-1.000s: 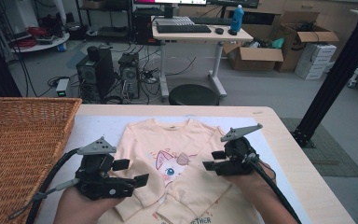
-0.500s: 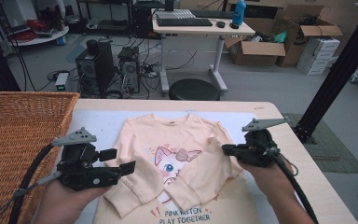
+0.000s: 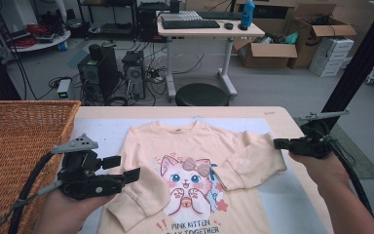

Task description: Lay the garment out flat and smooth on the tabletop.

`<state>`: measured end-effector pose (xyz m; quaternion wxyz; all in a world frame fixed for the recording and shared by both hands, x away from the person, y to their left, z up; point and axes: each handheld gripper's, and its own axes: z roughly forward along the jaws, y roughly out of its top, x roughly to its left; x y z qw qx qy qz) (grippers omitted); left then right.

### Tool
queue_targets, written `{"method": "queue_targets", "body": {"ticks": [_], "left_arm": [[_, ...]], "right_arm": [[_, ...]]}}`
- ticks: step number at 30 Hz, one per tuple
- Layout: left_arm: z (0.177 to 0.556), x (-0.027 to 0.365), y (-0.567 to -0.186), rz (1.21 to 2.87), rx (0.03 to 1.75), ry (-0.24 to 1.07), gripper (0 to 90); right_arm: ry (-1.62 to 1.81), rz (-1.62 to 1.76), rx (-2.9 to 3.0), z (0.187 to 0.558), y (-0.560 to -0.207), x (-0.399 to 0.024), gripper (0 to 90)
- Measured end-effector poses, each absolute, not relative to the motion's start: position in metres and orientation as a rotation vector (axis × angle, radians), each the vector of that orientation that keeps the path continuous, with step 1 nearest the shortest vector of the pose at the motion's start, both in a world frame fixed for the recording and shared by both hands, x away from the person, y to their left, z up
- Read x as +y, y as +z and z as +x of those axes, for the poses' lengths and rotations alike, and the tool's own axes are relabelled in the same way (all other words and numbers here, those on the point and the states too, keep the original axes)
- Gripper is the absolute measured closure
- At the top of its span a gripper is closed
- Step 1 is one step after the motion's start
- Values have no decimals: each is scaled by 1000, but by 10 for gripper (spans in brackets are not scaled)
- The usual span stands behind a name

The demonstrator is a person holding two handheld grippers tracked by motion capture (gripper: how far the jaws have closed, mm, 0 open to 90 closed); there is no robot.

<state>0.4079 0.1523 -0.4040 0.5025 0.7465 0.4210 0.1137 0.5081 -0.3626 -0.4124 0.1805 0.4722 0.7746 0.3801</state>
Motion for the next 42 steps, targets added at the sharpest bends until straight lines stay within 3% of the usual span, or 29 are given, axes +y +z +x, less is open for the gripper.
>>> {"method": "queue_targets", "body": {"ticks": [8,12,16,22,25,27,29,31,35,37,42], "left_arm": [[408,150,-404,1807,1015,270,256],[409,148,-405,1807,1011,266,256],[409,148,-405,1803,1007,269,251],[408,150,-404,1798,1012,273,238],[407,152,-402,1789,999,275,226],[406,153,-400,1787,991,278,215],[404,154,-399,1793,977,279,211],[403,153,-399,1798,978,281,211],[402,151,-401,1790,977,272,212],[401,149,-401,1787,979,282,214],[400,149,-400,1776,971,281,215]], "right_arm": [[1058,1370,2173,505,-419,-375,871],[1059,1365,2147,500,-418,-374,704],[1107,1312,2125,489,-408,-359,621],[1130,1165,2259,465,-408,-300,508],[1122,1108,2361,453,-419,-267,382],[1076,1093,2452,447,-430,-250,356],[1036,1046,2501,440,-439,-239,384],[988,948,2454,432,-441,-236,567],[993,933,2433,424,-442,-240,695],[986,916,2418,420,-442,-242,749],[1032,965,2412,405,-437,-261,771]]}}
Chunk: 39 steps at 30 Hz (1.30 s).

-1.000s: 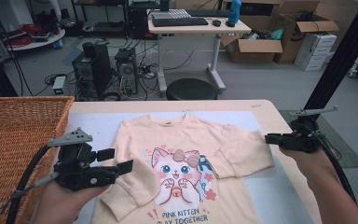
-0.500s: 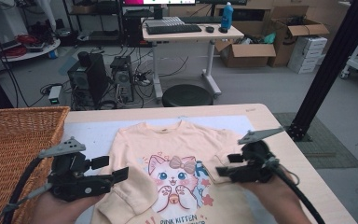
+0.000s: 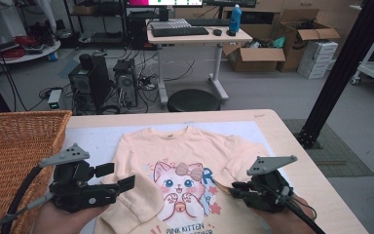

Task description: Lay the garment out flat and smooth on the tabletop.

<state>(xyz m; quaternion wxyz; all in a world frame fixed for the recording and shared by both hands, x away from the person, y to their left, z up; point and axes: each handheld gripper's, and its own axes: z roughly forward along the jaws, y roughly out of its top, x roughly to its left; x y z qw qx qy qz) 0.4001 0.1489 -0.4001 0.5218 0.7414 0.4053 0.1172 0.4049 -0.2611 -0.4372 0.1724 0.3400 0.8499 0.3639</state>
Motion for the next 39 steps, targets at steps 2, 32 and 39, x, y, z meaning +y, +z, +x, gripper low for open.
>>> {"method": "queue_targets", "body": {"ticks": [2,32,39], "left_arm": [[400,150,-400,1779,968,284,215],[393,147,-396,1793,964,285,218],[394,146,-399,1799,970,279,220]], "right_arm": [[1045,960,2403,393,-436,-272,773],[1106,870,2409,318,-449,-301,774],[1127,822,2438,303,-448,-310,843]]}}
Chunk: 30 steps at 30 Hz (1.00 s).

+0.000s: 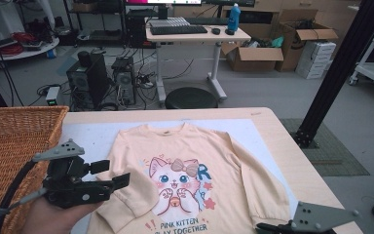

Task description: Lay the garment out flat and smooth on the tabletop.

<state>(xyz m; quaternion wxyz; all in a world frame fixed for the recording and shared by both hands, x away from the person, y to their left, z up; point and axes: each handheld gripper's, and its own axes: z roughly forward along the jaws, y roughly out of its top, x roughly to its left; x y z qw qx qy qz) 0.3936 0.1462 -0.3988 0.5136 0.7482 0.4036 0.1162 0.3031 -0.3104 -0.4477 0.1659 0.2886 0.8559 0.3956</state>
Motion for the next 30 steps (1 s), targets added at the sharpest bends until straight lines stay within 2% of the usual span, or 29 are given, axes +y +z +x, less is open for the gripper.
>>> {"method": "queue_targets", "body": {"ticks": [11,13,14,17,24,30], "left_arm": [[397,140,-404,1791,968,261,225],[397,140,-404,1792,969,261,225],[397,140,-404,1792,969,261,226],[397,141,-404,1796,970,263,225],[397,142,-403,1791,973,268,225],[400,140,-403,1788,975,262,226]], "right_arm": [[1123,720,2485,270,-446,-322,835],[1130,721,2491,270,-446,-322,797],[1144,731,2489,270,-446,-322,740],[1174,736,2469,274,-441,-321,643],[1213,727,2383,300,-425,-320,594],[1238,836,2250,363,-412,-322,601]]}}
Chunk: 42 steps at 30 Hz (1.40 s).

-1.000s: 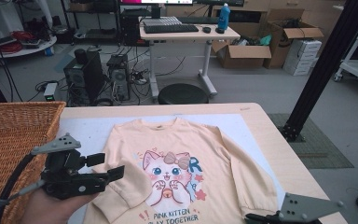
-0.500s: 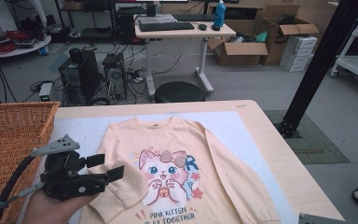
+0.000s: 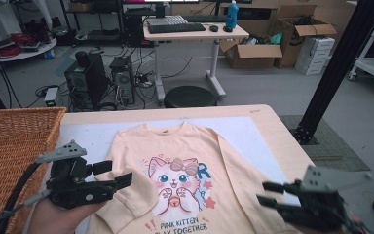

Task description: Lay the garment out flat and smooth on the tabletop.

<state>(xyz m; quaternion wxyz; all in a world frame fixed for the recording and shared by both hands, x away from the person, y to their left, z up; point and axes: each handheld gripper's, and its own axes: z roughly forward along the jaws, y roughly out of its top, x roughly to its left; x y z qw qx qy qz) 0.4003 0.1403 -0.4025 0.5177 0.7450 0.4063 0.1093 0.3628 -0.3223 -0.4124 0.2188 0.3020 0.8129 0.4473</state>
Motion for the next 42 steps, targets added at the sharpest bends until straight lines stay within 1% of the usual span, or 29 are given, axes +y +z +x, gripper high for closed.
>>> {"method": "queue_targets", "body": {"ticks": [5,11,15,19,26,27,28,32,34,42], "left_arm": [[407,138,-400,1793,975,268,225],[410,137,-397,1788,973,268,225],[411,138,-396,1792,973,267,225],[411,139,-394,1793,976,275,225],[413,143,-389,1782,988,294,225],[413,143,-389,1782,987,295,225],[414,144,-389,1784,987,295,225],[415,145,-390,1791,988,299,225],[415,145,-390,1789,991,294,225],[416,146,-390,1791,991,299,225]], "right_arm": [[1221,912,2196,425,-406,-314,576],[1181,967,2224,490,-407,-293,569],[1153,1000,2252,525,-416,-283,568],[1135,1039,2277,551,-428,-276,569],[1112,1083,2324,579,-444,-267,573],[1113,1086,2329,581,-446,-266,587],[1104,1076,2342,582,-447,-264,608],[1130,1072,2352,584,-449,-265,804],[1108,1056,2351,585,-448,-265,851],[1030,1047,2297,591,-444,-271,867]]}}
